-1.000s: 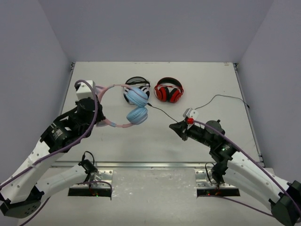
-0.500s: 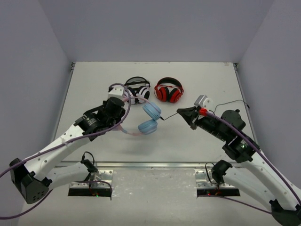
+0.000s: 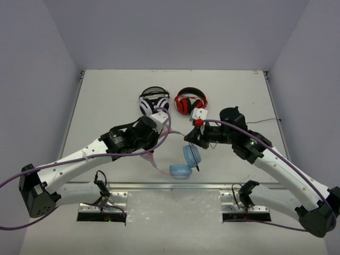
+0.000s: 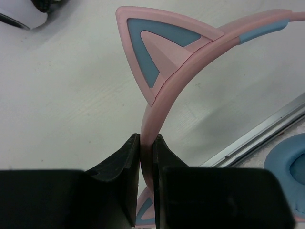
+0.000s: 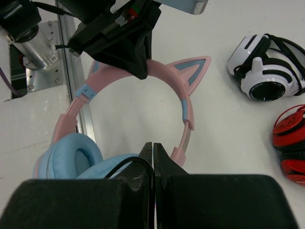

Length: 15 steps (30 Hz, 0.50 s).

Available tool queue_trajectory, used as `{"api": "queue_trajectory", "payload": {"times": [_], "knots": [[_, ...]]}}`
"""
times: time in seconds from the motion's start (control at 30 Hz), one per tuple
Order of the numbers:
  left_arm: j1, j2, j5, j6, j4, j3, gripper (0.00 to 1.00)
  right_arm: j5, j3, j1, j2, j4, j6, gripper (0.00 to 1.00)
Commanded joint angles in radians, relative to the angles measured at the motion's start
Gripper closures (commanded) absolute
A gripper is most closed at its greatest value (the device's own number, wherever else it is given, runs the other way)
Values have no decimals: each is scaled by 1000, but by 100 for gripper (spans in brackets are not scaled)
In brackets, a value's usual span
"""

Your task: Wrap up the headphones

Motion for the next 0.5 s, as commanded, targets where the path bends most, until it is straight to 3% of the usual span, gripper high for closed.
{"api": "queue_trajectory", "payload": {"times": [0.0, 0.3, 0.47], "knots": [[-54, 5, 132, 34, 73, 31, 100, -36, 65, 9, 16, 50, -10, 99], [-140, 40, 137, 51, 70, 25, 100, 254, 26, 23, 42, 115, 16, 98], [-142, 16, 80, 48, 73, 22, 100, 333, 45, 34, 80, 43, 5, 87]]}}
